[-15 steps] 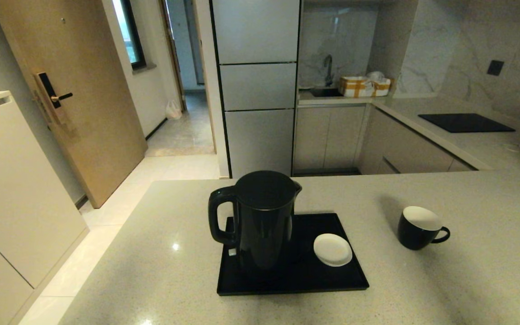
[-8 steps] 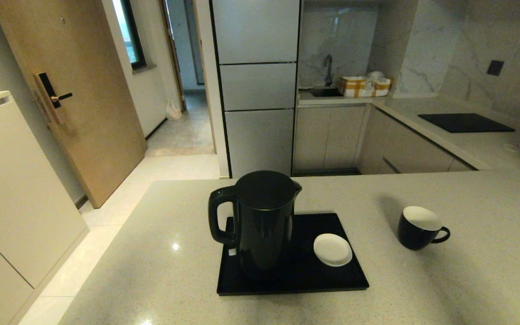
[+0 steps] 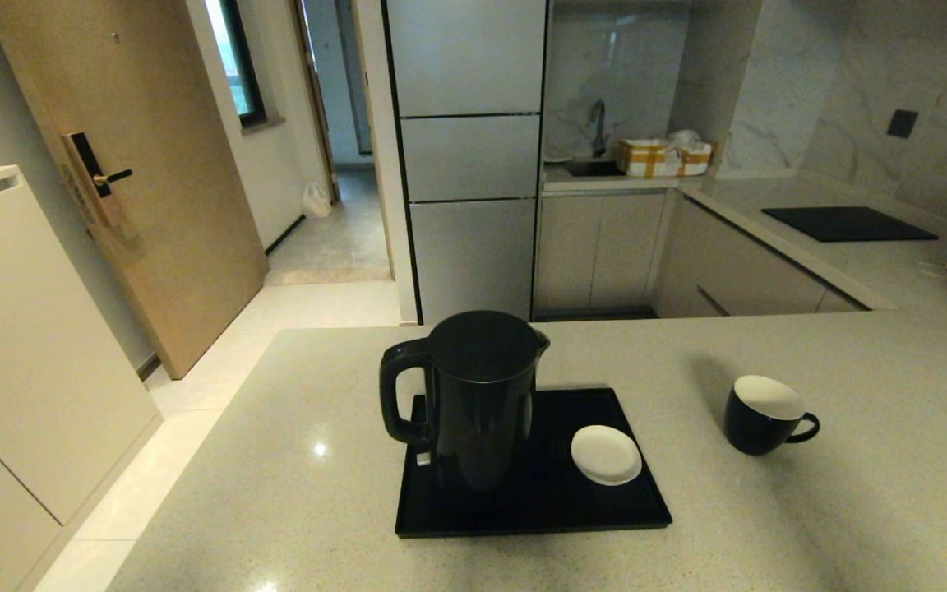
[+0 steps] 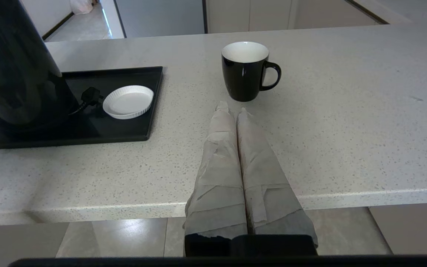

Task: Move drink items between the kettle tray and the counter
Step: Pick up the kettle

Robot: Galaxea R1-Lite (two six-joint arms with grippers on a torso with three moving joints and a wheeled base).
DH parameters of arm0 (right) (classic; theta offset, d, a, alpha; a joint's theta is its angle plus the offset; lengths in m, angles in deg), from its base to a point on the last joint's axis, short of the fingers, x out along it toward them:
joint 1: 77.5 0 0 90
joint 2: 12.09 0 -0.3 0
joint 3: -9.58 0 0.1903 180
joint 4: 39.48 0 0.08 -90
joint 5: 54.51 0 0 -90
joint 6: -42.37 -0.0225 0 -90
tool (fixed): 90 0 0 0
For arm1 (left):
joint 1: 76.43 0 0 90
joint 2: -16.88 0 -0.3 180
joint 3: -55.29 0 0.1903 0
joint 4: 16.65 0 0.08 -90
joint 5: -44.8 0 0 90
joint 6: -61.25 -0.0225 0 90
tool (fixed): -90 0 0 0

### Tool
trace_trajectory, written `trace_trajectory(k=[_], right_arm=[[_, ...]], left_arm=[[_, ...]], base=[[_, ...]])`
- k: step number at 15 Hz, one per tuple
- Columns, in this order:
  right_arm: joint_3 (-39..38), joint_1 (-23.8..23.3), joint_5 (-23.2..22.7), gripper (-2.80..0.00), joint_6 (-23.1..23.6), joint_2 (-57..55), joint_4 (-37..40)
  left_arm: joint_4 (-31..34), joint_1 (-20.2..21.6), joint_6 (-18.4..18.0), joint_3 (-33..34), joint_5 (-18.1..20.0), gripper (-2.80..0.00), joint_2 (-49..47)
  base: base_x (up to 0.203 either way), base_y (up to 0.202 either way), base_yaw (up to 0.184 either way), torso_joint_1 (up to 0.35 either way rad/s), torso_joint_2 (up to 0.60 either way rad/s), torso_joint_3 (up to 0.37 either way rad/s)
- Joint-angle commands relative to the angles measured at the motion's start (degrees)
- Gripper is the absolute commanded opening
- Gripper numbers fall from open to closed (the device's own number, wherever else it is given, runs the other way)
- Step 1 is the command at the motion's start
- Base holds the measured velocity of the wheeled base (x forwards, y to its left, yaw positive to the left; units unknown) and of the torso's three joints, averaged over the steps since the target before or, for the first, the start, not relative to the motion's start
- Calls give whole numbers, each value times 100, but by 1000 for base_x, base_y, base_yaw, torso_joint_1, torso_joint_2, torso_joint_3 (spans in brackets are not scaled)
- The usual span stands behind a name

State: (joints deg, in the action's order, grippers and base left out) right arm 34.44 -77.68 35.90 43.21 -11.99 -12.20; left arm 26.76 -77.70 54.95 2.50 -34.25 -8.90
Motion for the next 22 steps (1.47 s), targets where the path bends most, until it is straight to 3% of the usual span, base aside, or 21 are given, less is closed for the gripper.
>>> trace_trajectory(k=[1, 4, 6, 7, 9, 11, 12, 15, 16, 19, 22], right_arm=[[1, 1, 1, -280, 4, -10, 4], [1, 1, 2, -280, 4, -10, 4], [1, 1, -6, -280, 4, -10, 4], [1, 1, 2, -280, 4, -10, 4], [1, -3, 2, -280, 4, -10, 4], [1, 1, 2, -280, 4, -10, 4], [1, 1, 2, -280, 4, -10, 4], [1, 1, 2, -280, 4, -10, 4], [1, 1, 2, -280, 4, -10, 4], [1, 1, 2, -280, 4, -10, 4], [1, 1, -2, -280, 4, -10, 4]], left_arm=[[266, -146, -387, -50, 1362, -280, -1925], [-450, -829, -877, 427, 2014, -280, -3494], [-1757, -1198, -889, 746, 2169, -280, -4393], [-2545, -1322, -663, 845, 2149, -280, -4580], [-3308, -1516, 71, 933, 1621, -280, -4722], [-3830, -1858, 451, 953, 666, -280, -4873], [-3985, -1936, 591, 955, 506, -280, -4936], [-5020, -2452, 1023, 1065, -1077, -280, -5645], [-5397, -2821, 1087, 1156, -1432, 0, -5922], [-6593, -3688, 1463, 1325, -2167, 0, -6764], [-7418, -3824, 1601, 1343, -2408, 0, -7321]], base=[[0, 0, 0, 0, 0, 0], [0, 0, 0, 0, 0, 0], [0, 0, 0, 0, 0, 0], [0, 0, 0, 0, 0, 0], [0, 0, 0, 0, 0, 0], [0, 0, 0, 0, 0, 0], [0, 0, 0, 0, 0, 0], [0, 0, 0, 0, 0, 0], [0, 0, 0, 0, 0, 0], [0, 0, 0, 0, 0, 0], [0, 0, 0, 0, 0, 0]])
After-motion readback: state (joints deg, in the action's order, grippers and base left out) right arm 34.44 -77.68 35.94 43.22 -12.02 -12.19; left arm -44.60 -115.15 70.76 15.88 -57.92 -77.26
